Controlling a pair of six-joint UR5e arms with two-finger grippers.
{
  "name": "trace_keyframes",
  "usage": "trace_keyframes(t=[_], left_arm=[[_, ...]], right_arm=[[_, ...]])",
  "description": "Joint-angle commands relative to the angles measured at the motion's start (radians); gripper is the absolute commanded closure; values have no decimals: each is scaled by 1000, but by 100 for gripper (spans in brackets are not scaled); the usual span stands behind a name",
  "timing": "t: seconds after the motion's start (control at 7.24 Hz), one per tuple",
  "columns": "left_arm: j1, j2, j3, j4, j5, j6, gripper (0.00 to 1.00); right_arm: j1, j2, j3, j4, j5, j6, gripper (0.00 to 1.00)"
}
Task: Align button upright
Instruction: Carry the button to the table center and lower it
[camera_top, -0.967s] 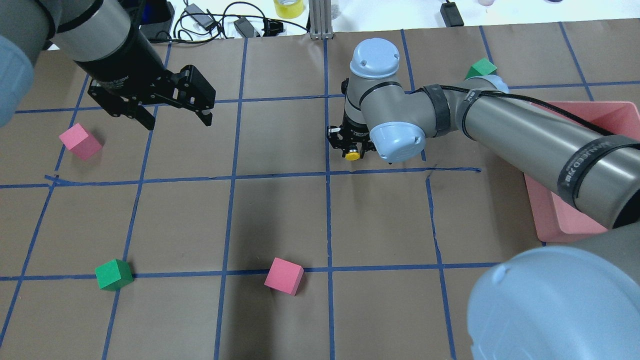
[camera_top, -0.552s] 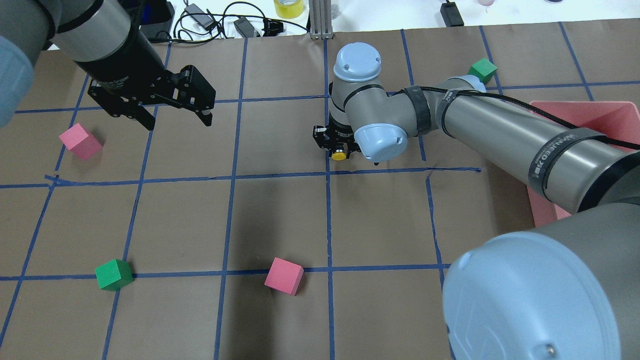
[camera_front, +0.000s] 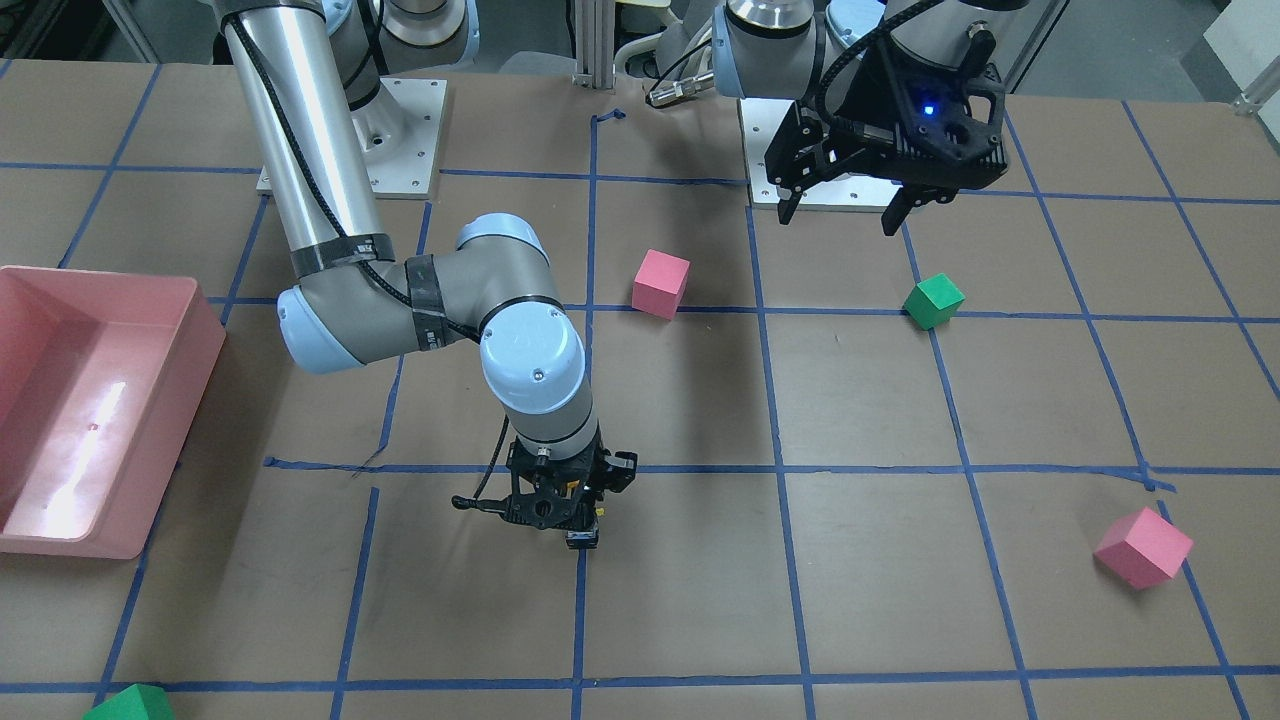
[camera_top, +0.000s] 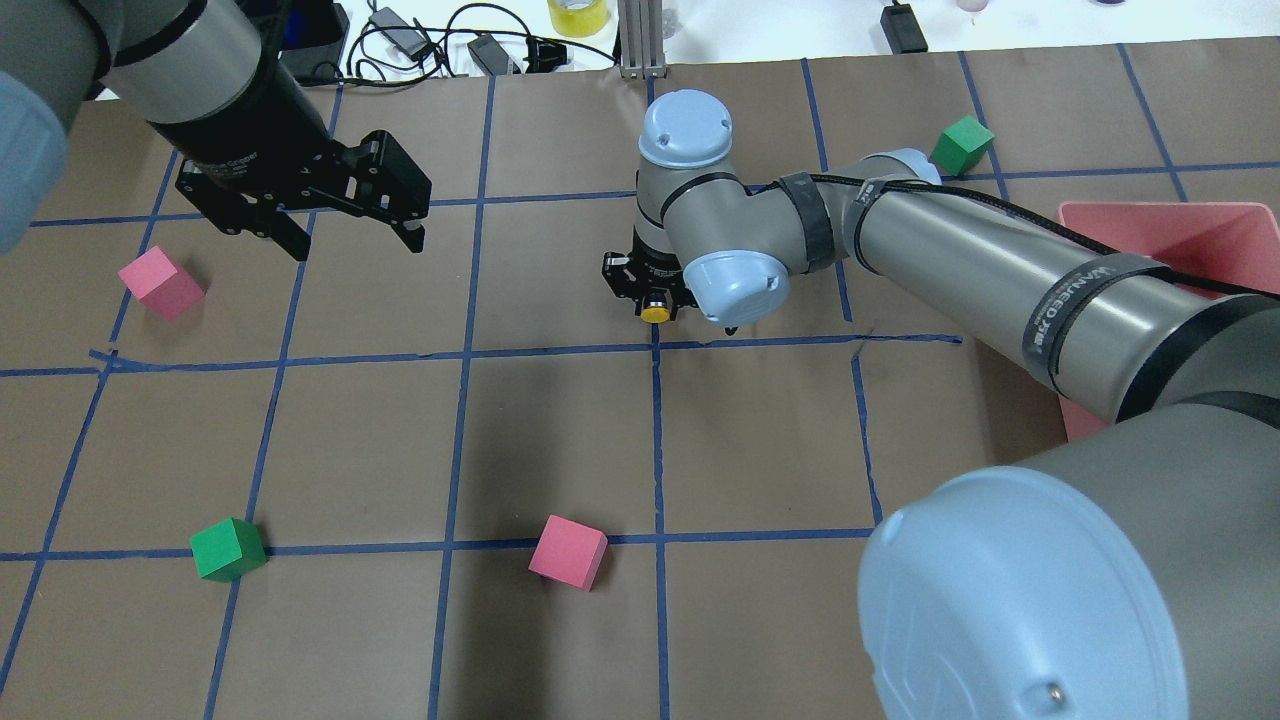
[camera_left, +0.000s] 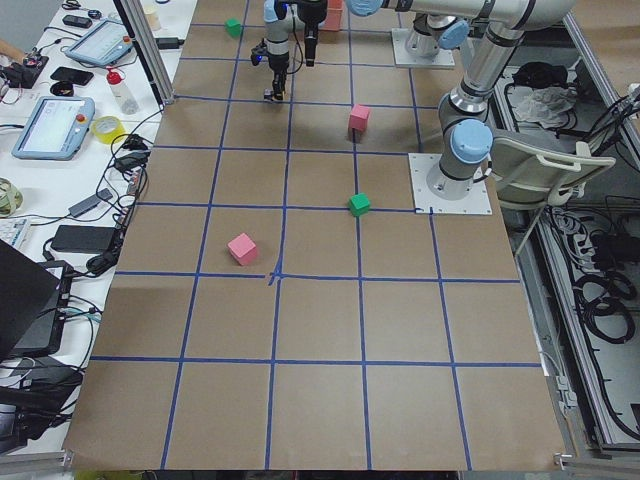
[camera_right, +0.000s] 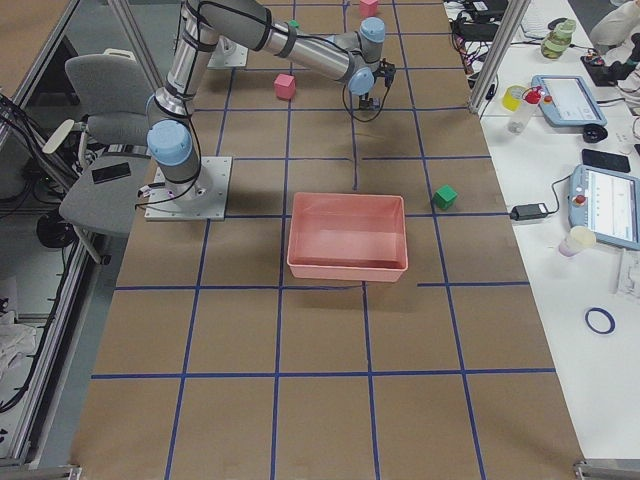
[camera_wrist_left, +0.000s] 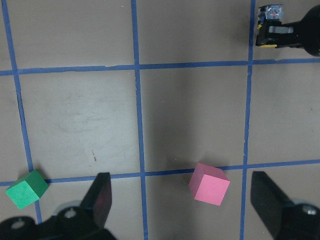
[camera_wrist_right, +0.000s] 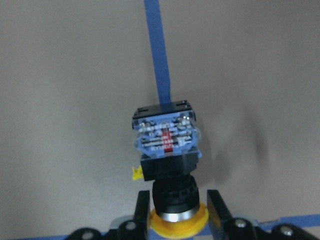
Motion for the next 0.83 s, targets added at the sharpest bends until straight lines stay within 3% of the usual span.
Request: trace_keyframes(t=[0.0, 0.69], left_arm=[[0, 0, 0, 0, 0, 0, 0], [0, 11, -17, 1, 0, 0, 0]], right_arm=[[22, 16, -7, -1, 2, 24, 100], [24, 25, -7, -1, 28, 26, 100]])
